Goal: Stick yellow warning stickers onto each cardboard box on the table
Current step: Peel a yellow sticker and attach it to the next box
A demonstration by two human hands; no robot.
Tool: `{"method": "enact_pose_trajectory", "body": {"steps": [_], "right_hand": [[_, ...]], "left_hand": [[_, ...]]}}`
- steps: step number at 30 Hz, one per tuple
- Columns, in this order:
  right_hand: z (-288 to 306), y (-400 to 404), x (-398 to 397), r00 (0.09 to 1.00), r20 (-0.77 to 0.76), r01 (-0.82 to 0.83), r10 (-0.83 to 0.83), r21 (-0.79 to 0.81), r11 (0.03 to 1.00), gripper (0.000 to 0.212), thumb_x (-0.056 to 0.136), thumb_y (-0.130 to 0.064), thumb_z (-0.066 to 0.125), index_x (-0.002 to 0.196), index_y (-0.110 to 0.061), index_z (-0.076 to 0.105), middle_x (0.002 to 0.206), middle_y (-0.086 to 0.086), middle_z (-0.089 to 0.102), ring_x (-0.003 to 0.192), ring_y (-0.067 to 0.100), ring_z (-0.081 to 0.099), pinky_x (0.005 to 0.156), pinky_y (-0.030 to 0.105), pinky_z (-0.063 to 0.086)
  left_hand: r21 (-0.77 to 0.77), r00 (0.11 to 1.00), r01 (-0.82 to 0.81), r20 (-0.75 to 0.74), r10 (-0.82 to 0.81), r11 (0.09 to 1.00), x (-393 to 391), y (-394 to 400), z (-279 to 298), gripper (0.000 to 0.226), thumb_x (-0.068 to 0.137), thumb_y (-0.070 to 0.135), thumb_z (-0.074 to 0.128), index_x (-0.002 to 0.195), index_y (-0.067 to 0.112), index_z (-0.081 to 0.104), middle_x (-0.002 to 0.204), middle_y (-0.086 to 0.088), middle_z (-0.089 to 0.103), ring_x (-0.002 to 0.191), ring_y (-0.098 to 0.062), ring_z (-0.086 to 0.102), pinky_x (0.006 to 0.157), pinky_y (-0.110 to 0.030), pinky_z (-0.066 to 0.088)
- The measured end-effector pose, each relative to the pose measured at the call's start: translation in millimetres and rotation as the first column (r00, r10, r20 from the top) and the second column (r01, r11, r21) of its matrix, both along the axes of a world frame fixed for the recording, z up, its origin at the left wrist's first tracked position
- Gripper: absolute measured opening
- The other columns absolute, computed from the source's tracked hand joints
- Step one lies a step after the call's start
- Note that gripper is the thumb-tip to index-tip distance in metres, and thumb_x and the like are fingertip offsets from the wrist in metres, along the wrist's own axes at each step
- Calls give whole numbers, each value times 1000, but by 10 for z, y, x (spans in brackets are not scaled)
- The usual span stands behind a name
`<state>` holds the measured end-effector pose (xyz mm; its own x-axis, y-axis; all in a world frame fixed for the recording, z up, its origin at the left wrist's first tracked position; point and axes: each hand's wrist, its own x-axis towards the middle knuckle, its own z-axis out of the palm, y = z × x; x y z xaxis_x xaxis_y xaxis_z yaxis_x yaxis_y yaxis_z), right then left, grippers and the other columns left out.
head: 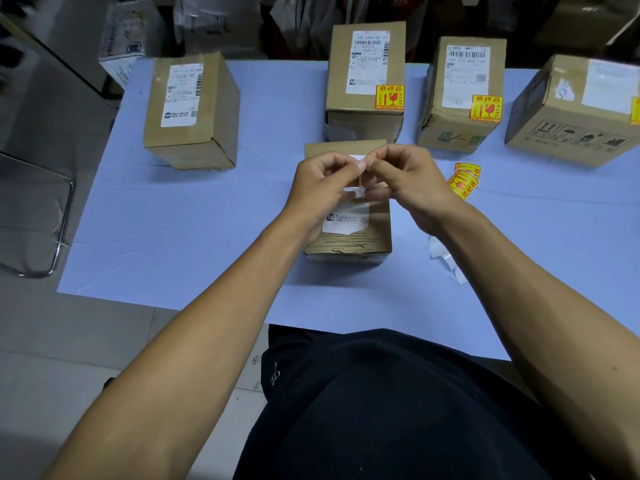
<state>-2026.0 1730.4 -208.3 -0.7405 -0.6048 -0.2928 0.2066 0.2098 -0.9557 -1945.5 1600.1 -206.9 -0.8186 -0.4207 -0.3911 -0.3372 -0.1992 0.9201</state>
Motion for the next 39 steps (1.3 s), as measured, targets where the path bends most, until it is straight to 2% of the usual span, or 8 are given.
{"method": "enact_pose_trajectory", "body": {"steps": [7,12,18,22,25,28,34,39], "right_hand": [[-23,86,-24,995,4,100,-100,8,995,22,96,-7,52,79,-13,64,73,5,65,66,12,63,63,28,58],[-290,479,-69,971,0,231,-237,233,945,21,92,-14,49,74,-15,60,72,2,63,71,16,65,66,28,56],[-672,918,7,904,53,358,-424,448,819,16,88,-12,52,74,-8,59,76,12,61,63,23,56,62,31,50],[-824,1106,98,959,-67,250,-275,658,711,16,83,-11,56,79,-1,68,82,16,72,69,29,62,68,39,53],[-821,1145,125,975,-161,220,-151,775,593,13,79,-15,62,82,-15,74,86,10,73,85,30,65,66,32,48],[-786,1099,95,969,-214,246,-124,799,549,25,83,-23,67,108,-21,71,109,7,70,103,30,60,75,32,41],[-543,796,-12,924,-382,288,10,712,640,38,85,-15,53,119,-20,68,117,9,70,108,35,59,81,36,46],[-237,476,63,640,-740,220,208,436,873,31,88,-18,61,118,-17,67,114,7,64,102,25,60,70,30,43]], "left_hand": [[65,995,-95,38,93,993,-59,60,69,17,92,7,64,76,12,65,84,-13,66,80,-21,66,65,-31,55],[193,968,-249,74,239,949,-45,-11,51,18,94,6,60,77,10,61,78,-9,66,71,-20,64,62,-30,58],[16,966,-221,139,217,975,-29,-10,-53,14,93,10,61,80,12,61,77,-5,63,60,-11,60,62,-27,56],[-29,969,-191,154,193,981,-15,4,-73,12,94,12,61,82,12,63,76,-3,63,62,-9,61,64,-27,56],[-39,971,-179,154,183,983,-7,9,-70,13,93,12,61,81,12,63,76,-3,62,62,-10,61,67,-30,56],[-40,973,-171,151,175,984,-11,15,-56,13,93,12,62,80,12,62,77,-4,61,61,-11,60,68,-31,56],[-49,966,-187,173,193,981,-75,80,-33,11,93,11,60,83,12,63,78,-4,64,56,-9,62,63,-27,55],[147,951,-254,218,219,956,-150,168,23,11,94,9,61,83,11,60,71,-3,61,53,-10,62,63,-27,60]]}}
